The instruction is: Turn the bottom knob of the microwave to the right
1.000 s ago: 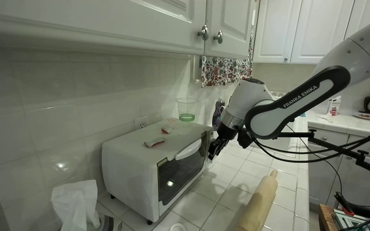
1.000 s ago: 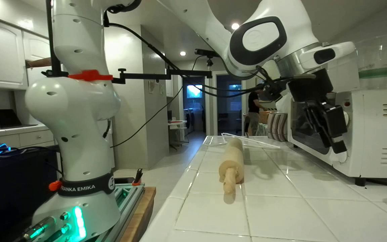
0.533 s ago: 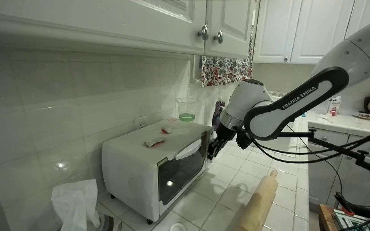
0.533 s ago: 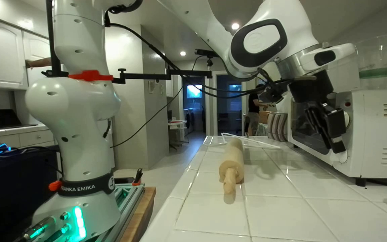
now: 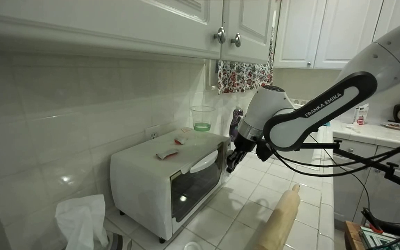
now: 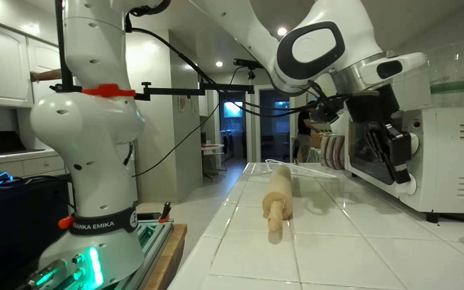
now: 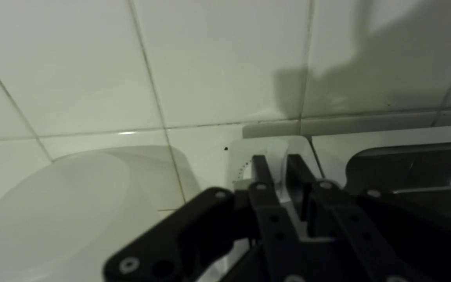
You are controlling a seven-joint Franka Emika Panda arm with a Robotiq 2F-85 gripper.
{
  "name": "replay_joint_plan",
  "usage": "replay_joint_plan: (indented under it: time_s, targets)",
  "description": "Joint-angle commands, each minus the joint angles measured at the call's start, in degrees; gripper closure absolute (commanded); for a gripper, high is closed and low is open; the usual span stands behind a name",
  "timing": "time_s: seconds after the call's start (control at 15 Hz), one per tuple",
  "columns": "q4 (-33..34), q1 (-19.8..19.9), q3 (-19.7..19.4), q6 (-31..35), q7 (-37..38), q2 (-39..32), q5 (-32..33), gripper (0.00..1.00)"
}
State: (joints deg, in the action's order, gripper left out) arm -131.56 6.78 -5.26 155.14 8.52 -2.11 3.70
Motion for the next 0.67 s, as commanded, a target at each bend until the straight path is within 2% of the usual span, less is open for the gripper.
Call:
replay_joint_plan:
  time_s: [0.0, 0.07, 0.27, 0.6]
  targets:
    - [1.69, -0.22, -0.34, -1.03, -2.16, -1.73, -2.57, 1.0]
    - [1.72, -0.22, -0.31, -1.32, -2.25, -1.65, -2.96, 0.97]
    - [1.11, -0.03, -0.33, -0.32, -3.12, -1.51, -5.83, 0.97]
    - [0.22, 0.7, -0.37, -0.23, -11.71, -1.31, -17.85, 0.97]
